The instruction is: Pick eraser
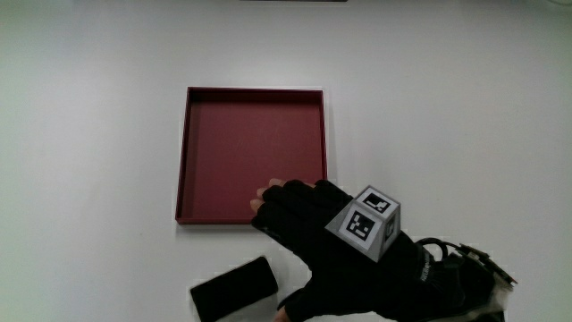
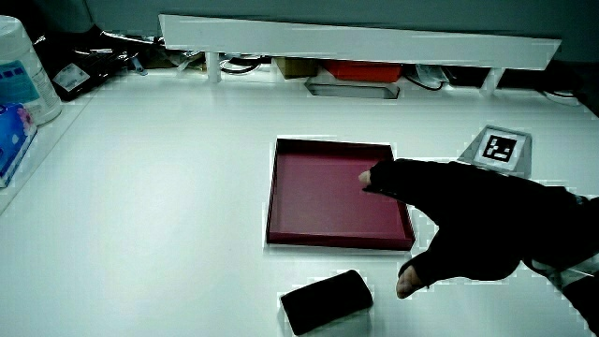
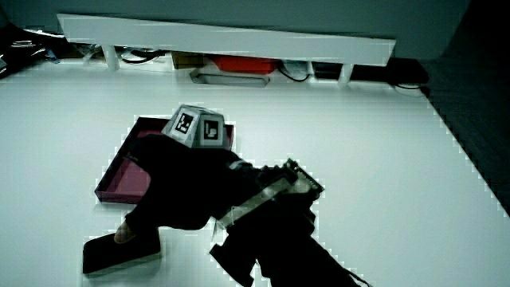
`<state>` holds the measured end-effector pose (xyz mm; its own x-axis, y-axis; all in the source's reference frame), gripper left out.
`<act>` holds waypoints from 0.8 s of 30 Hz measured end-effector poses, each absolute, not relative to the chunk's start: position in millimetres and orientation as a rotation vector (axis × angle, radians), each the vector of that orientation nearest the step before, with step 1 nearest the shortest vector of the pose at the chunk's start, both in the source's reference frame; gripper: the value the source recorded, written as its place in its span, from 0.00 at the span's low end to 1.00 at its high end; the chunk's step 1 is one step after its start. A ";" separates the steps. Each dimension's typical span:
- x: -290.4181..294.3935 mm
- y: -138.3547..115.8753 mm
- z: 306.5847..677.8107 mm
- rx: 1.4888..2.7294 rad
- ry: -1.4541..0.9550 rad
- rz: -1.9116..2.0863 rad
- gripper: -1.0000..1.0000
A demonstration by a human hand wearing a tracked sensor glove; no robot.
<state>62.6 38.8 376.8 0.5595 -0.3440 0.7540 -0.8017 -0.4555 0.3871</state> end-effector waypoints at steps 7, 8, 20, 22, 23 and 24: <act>45.8 47.0 400.6 1.995 -0.931 0.744 0.50; 43.1 47.3 400.2 2.005 -0.931 0.740 0.50; 14.0 56.8 429.6 1.913 -0.932 0.703 0.50; 9.7 58.7 433.4 1.890 -0.930 0.691 0.50; 7.9 59.9 438.0 1.873 -0.930 0.689 0.50; 6.1 60.4 438.1 1.861 -0.924 0.700 0.50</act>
<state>6.1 60.4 438.1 0.5579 -0.3065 0.7713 -0.8254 -0.3017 0.4772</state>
